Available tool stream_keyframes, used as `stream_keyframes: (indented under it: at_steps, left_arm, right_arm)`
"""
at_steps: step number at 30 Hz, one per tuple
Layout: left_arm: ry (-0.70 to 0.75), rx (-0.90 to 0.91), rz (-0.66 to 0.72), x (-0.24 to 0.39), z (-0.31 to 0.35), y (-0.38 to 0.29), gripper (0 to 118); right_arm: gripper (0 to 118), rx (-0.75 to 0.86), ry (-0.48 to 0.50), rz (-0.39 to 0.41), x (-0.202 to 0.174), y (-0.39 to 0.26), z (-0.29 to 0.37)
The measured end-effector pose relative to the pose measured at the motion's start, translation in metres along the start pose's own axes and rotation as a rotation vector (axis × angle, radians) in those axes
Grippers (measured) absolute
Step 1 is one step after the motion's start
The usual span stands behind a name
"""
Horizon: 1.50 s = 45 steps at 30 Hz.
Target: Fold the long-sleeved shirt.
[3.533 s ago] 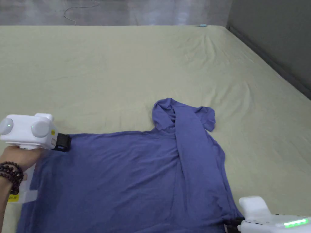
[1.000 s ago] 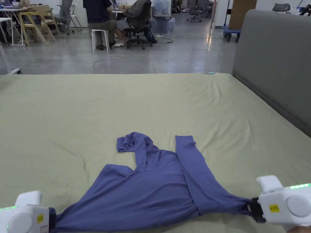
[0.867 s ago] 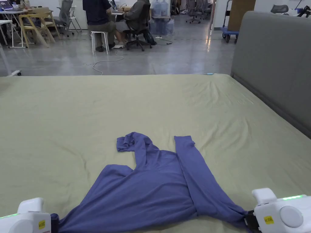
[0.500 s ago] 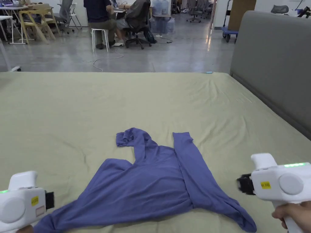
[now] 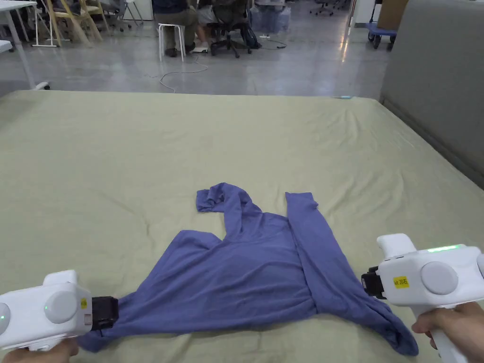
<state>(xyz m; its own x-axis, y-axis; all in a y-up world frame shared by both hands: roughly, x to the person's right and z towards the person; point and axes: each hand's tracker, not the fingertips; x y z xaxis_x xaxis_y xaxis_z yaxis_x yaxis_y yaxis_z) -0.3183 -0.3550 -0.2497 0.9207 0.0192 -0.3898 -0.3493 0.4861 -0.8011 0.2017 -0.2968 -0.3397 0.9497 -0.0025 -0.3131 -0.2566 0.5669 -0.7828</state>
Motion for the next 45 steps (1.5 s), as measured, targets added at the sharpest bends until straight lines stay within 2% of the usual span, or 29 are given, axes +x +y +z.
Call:
stream_keyframes:
  at_steps: [2, 3, 5, 7, 8, 10, 13, 17, 18, 19, 20, 23, 25, 28, 29, 30, 31, 32, 33, 34, 35, 36, 39, 41, 44, 45]
  left_arm:
    - [-0.016, -0.015, 0.013, 0.001, -0.010, -0.002, 98]
    - [-0.009, -0.048, 0.013, 0.003, -0.017, -0.003, 85]
    - [-0.007, -0.071, -0.005, 0.008, -0.027, -0.009, 73]
    - [0.024, -0.014, -0.063, 0.016, -0.011, -0.010, 1]
    - [0.016, 0.020, -0.104, 0.017, -0.001, -0.009, 1]
    - [-0.091, 0.057, -0.034, 0.019, 0.014, -0.001, 1]
    - [-0.104, 0.128, -0.062, 0.024, 0.034, 0.014, 1]
    - [-0.142, 0.155, -0.054, 0.021, 0.040, 0.035, 1]
    - [-0.152, 0.154, -0.052, 0.022, 0.038, 0.038, 1]
    - [-0.158, 0.150, -0.050, 0.023, 0.035, 0.040, 1]
    - [-0.166, 0.139, -0.048, 0.024, 0.030, 0.040, 1]
    - [-0.192, 0.103, -0.029, 0.029, 0.015, 0.040, 1]
    - [-0.199, 0.089, -0.025, 0.032, 0.009, 0.040, 1]
    - [-0.205, 0.076, -0.026, 0.035, 0.003, 0.041, 1]
    - [-0.208, 0.073, -0.027, 0.036, 0.001, 0.042, 1]
    - [-0.207, 0.071, -0.027, 0.035, 0.000, 0.043, 1]
    - [-0.205, 0.069, -0.027, 0.036, -0.001, 0.044, 1]
    - [-0.202, 0.069, -0.029, 0.035, -0.001, 0.045, 1]
    - [-0.200, 0.069, -0.030, 0.035, -0.002, 0.046, 1]
    - [-0.195, 0.070, -0.029, 0.035, 0.000, 0.046, 1]
    - [-0.189, 0.073, -0.028, 0.035, 0.001, 0.047, 1]
    - [-0.185, 0.076, -0.027, 0.036, 0.001, 0.049, 1]
    - [-0.184, 0.097, -0.028, 0.039, 0.006, 0.056, 1]
    - [-0.192, 0.134, -0.035, 0.041, 0.013, 0.073, 1]
    - [-0.186, 0.224, -0.078, 0.043, 0.028, 0.111, 1]
    - [-0.187, 0.253, -0.073, 0.043, 0.032, 0.125, 1]
  right_arm:
    - [0, -0.016, 0.004, 0.006, 0.002, 0.000, -0.009]
    - [0, -0.026, 0.006, 0.009, 0.003, 0.000, -0.013]
    - [0, -0.043, 0.004, 0.022, -0.005, 0.007, -0.020]
    - [0, -0.053, 0.007, 0.032, -0.004, 0.010, -0.028]
    - [0, -0.058, 0.007, 0.040, -0.012, 0.017, -0.030]
    - [0, -0.057, 0.017, 0.057, -0.013, 0.030, -0.038]
    - [0, -0.041, 0.040, 0.097, -0.022, 0.076, -0.051]
    - [0, 0.028, 0.080, 0.204, -0.034, 0.158, -0.078]
    - [25, 0.029, 0.093, 0.231, -0.037, 0.176, -0.089]
    - [58, 0.028, 0.113, 0.265, -0.041, 0.194, -0.102]
    - [68, 0.013, 0.128, 0.306, -0.055, 0.212, -0.114]
    - [93, -0.089, 0.128, 0.339, -0.068, 0.248, -0.169]
    - [90, -0.177, 0.148, 0.408, -0.083, 0.265, -0.201]
    - [90, -0.292, 0.104, 0.488, -0.091, 0.268, -0.251]
    - [89, -0.335, 0.093, 0.499, -0.093, 0.265, -0.264]
    - [78, -0.375, 0.081, 0.502, -0.094, 0.260, -0.274]
    - [73, -0.415, 0.074, 0.501, -0.095, 0.255, -0.283]
    - [73, -0.456, 0.091, 0.484, -0.096, 0.248, -0.290]
    - [70, -0.386, 0.068, 0.465, -0.098, 0.248, -0.286]
    - [60, -0.409, 0.064, 0.457, -0.099, 0.253, -0.282]
    - [40, -0.410, 0.062, 0.462, -0.103, 0.254, -0.275]
    - [0, -0.411, 0.085, 0.476, -0.105, 0.255, -0.270]
    - [0, -0.350, 0.040, 0.535, -0.113, 0.246, -0.256]
    - [0, -0.307, 0.034, 0.502, -0.108, 0.250, -0.239]
    - [0, -0.241, 0.095, 0.395, -0.084, 0.274, -0.186]
    - [0, -0.208, 0.075, 0.397, -0.078, 0.282, -0.167]
